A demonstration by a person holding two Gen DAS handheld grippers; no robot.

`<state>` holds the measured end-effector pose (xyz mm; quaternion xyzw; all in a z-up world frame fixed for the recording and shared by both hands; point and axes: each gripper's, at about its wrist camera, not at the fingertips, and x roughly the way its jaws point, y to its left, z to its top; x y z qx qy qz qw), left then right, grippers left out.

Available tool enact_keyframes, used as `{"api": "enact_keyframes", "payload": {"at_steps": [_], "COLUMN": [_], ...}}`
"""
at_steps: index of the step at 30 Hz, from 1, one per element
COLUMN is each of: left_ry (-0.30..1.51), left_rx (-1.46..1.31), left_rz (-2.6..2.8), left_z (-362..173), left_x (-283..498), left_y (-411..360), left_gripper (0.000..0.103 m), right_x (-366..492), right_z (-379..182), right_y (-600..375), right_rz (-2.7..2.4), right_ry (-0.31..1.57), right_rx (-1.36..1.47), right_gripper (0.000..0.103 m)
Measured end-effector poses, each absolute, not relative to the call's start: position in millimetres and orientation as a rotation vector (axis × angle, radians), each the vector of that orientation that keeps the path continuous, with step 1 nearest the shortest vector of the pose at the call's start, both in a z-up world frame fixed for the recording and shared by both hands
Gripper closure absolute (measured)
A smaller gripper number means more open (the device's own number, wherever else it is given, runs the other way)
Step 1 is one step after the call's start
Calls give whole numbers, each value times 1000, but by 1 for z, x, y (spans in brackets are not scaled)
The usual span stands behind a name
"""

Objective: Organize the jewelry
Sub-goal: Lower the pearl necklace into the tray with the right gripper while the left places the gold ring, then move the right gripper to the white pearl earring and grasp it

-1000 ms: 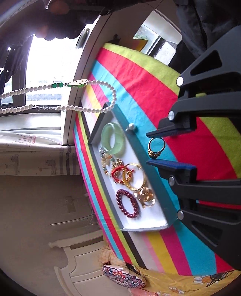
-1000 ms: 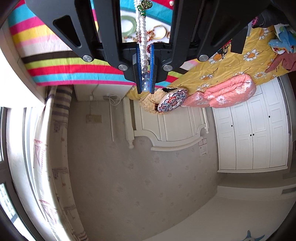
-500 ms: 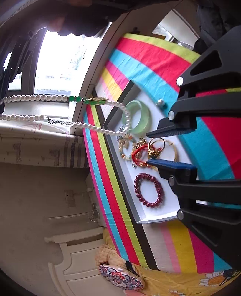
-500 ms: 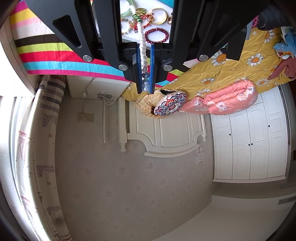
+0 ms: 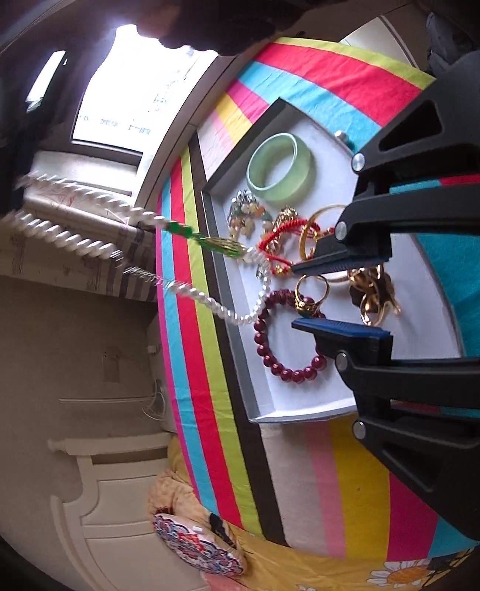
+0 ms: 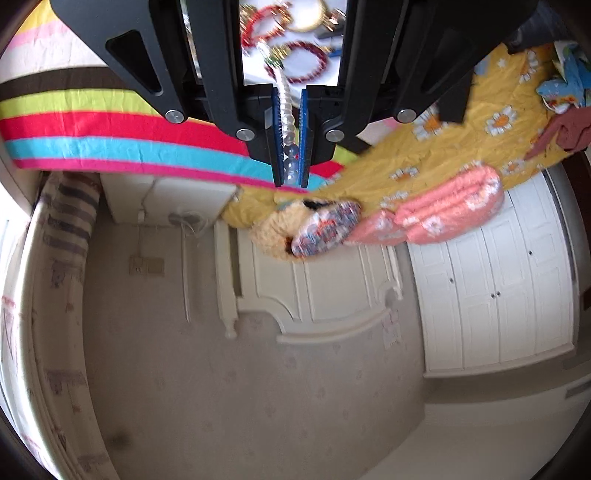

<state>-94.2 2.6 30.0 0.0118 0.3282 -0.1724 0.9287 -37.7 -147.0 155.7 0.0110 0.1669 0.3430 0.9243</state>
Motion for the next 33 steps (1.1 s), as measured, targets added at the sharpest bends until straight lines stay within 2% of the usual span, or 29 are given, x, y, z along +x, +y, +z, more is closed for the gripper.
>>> {"api": "enact_keyframes", "payload": {"at_steps": [3,4,5,7,9,17,21,23,24,25,26,27,33], "left_ry": [683,679,681,672,680,650,635,639,640,642,644,646,605], "left_rx": [-11,-22,-29,-44,-62,-124,-187,-199,-204,-210,-216,-221,-233], "left_rz": [-351,-352,-350,-336,-343,-285,-269,-268,-268,-269,-266,-262,-226], "left_z": [27,28,28,28,27,30,31,31,31,31,30,30,33], "left_x": [-91,-92,-91,-92,-92,-103,-111,-112,-113,-114,-114,-115,-138], "left_y": [10,12,13,15,15,26,36,38,39,40,41,42,44], "left_gripper": [79,69,48,33,32,4,2,2,2,2,2,2,2], "right_x": [-26,-23,-18,-10,-3,7,9,7,6,5,0,-5,-40], "right_z": [124,112,101,77,56,5,3,2,1,2,4,7,15], "right_y": [-159,-166,-171,-185,-199,-225,-225,-224,-225,-227,-228,-231,-242], "right_rz": [657,637,615,566,522,442,424,421,428,449,470,463,510], "right_ry": [421,450,478,546,604,759,757,763,769,765,748,722,650], "right_rx": [0,-7,-13,-10,9,58,55,59,76,101,120,124,182], "right_gripper": [94,94,94,94,94,93,92,84,61,46,36,29,29]}}
